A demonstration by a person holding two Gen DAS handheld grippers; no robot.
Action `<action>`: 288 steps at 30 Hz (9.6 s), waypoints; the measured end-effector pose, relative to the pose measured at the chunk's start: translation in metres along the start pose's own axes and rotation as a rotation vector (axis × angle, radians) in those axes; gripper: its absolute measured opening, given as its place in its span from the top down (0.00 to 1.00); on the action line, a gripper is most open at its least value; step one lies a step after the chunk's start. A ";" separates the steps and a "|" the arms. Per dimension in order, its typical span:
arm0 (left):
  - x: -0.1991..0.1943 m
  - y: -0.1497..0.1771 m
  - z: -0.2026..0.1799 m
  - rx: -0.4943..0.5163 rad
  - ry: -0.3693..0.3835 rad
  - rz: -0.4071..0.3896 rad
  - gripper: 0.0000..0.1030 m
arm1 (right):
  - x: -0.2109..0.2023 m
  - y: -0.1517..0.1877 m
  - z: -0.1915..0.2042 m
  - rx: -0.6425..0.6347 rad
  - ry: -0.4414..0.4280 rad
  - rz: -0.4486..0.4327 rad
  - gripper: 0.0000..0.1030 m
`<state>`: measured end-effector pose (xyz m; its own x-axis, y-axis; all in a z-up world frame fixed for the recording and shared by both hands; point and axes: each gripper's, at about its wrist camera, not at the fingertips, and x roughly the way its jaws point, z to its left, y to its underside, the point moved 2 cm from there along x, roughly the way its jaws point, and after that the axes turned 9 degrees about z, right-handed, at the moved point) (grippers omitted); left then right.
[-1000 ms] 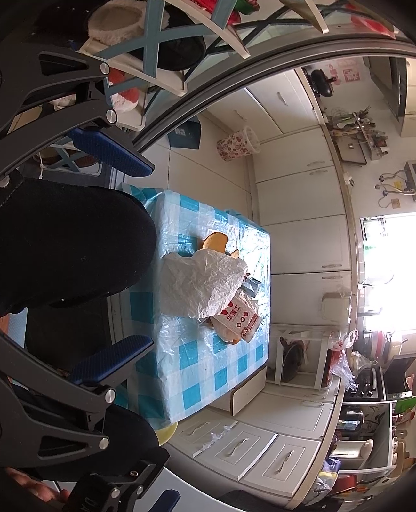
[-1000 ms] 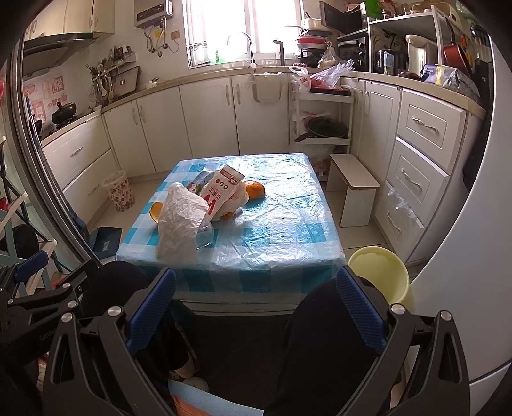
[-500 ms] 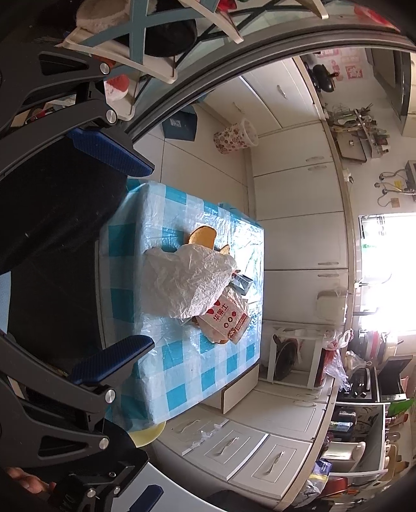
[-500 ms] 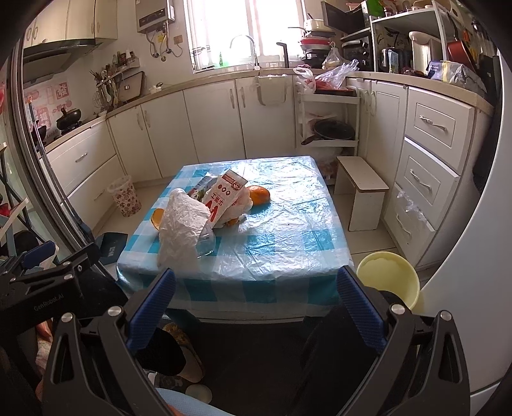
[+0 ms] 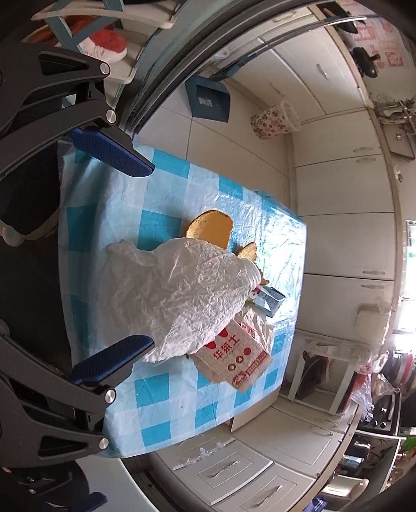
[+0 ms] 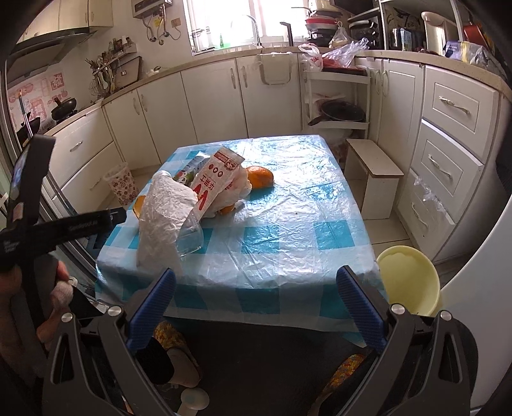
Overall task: Collect trash
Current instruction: 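Grasp the crumpled white plastic bag with the left gripper, then grasp the white milk carton with the right gripper while the left lifts the bag, then carry both items over the yellow bucket and open both grippers, then move both open grippers back over the table items, then grasp the clear plastic bottle with the left gripper while the right grasps the white-red bag, then drop the white-red bag into the yellow bucket with the right gripper while the left carries the bottle, then open the left gripper over the yellow bucket to drop the bottle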
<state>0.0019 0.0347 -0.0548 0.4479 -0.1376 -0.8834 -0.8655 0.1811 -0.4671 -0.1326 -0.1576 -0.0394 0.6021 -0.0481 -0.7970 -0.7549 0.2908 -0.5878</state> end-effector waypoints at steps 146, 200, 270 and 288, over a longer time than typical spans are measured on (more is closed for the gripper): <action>0.068 0.008 -0.280 0.388 0.314 0.113 0.32 | 0.008 -0.111 -0.312 0.675 -0.288 -0.208 0.24; 0.111 -0.041 -0.015 -0.223 0.335 0.231 0.10 | 0.214 -0.168 0.008 -0.011 -0.364 0.250 0.19; -0.008 -0.030 -0.186 0.096 0.624 -0.005 0.49 | 0.083 -0.089 -0.274 0.282 0.235 0.097 0.83; 0.069 0.032 -0.395 0.278 0.592 0.205 0.49 | 0.029 -0.078 -0.336 0.613 0.023 -0.130 0.34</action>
<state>-0.0832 -0.3537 -0.1159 0.0144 -0.5685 -0.8225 -0.7946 0.4928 -0.3545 -0.1430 -0.5025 -0.0631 0.6681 -0.1385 -0.7310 -0.3852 0.7762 -0.4991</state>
